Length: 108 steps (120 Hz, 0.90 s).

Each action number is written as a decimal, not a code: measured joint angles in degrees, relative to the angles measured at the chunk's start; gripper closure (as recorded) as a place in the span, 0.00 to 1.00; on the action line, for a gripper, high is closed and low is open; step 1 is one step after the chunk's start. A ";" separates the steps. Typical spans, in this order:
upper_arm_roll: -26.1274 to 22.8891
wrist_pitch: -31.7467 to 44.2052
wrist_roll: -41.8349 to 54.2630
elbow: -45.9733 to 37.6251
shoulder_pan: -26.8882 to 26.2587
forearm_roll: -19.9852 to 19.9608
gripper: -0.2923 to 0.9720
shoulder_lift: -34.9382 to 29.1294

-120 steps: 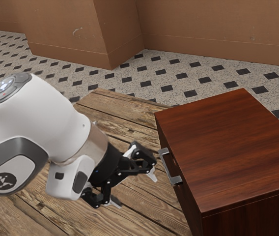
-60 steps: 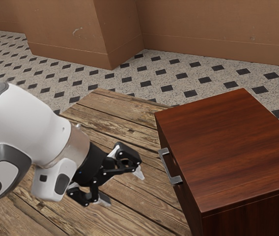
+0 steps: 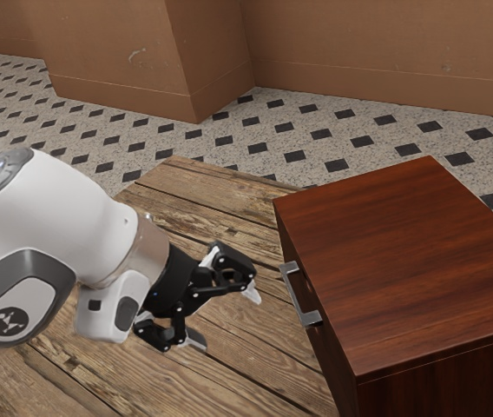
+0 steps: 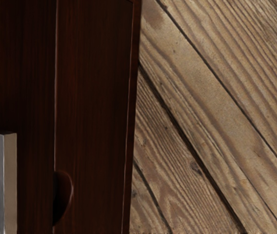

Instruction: Pull the drawer handle with one arm to open the drawer

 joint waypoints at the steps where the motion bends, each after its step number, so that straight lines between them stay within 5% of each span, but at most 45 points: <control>1: 0.02 0.08 0.01 0.01 -0.04 0.01 0.23 -0.10; 108: 3.67 4.68 0.86 3.74 -2.85 1.79 0.23 -7.54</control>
